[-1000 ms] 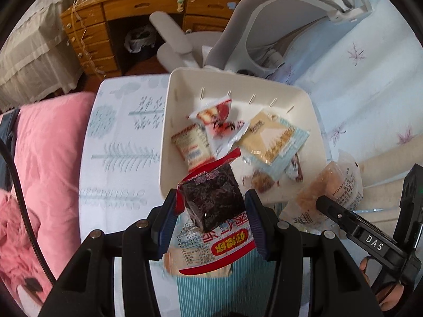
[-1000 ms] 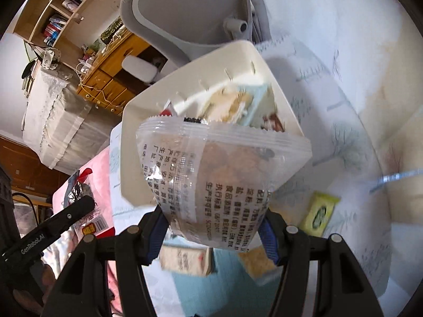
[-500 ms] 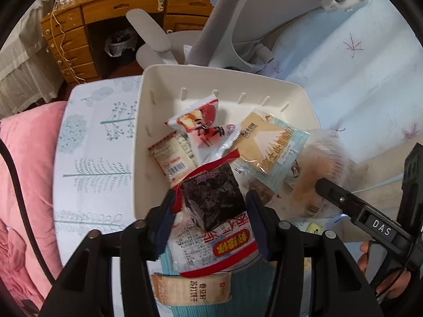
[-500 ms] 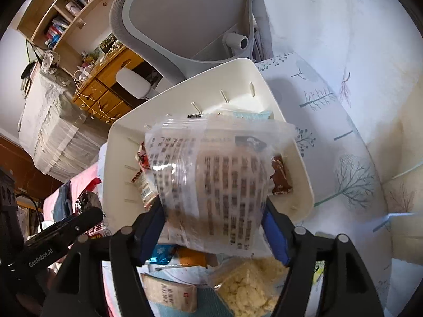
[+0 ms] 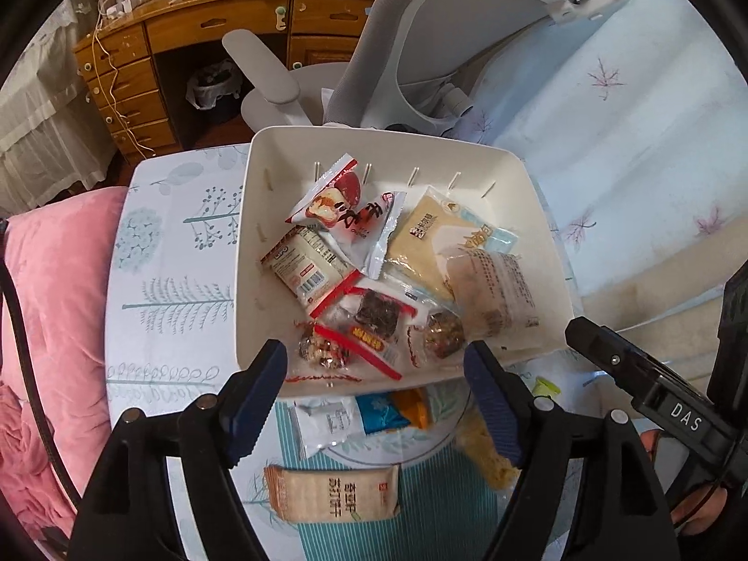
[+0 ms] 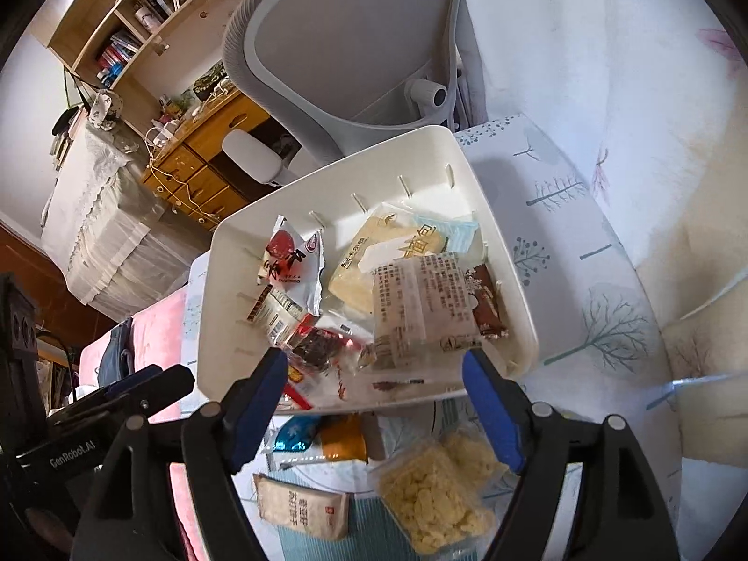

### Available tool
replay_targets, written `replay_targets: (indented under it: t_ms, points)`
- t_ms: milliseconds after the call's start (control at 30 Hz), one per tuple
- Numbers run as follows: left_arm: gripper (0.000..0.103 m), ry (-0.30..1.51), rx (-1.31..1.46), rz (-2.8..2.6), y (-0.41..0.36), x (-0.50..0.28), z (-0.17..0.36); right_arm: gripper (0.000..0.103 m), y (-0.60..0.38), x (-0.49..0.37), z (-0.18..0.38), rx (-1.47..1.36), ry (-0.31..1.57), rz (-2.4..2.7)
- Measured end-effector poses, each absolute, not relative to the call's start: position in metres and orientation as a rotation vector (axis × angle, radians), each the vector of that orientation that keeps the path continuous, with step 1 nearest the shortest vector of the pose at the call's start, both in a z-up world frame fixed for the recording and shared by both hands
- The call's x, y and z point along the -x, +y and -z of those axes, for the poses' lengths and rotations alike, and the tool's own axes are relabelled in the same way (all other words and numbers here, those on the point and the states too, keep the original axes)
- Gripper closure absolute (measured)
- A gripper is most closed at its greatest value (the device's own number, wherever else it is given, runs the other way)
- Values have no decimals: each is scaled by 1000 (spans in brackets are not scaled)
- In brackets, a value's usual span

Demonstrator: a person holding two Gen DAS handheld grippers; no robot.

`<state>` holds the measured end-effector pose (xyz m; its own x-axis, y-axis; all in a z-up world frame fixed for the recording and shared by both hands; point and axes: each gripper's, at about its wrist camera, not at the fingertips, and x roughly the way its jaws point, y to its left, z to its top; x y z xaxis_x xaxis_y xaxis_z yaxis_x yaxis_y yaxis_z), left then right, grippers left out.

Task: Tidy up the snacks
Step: 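Withdraw both open tools from the tray toward the remaining snacks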

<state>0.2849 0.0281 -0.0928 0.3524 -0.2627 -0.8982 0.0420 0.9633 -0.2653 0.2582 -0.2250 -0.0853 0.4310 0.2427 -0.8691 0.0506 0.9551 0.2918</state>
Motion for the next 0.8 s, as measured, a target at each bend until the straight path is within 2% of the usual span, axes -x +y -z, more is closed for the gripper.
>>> replay_targets:
  t_ms: [433, 800]
  points:
    - [23, 1166, 243, 130, 35, -217, 60, 25, -237, -203, 52, -276, 1080, -144]
    - [22, 1181, 287, 85, 39, -165, 69, 25, -241, -150, 49, -209, 1007, -173]
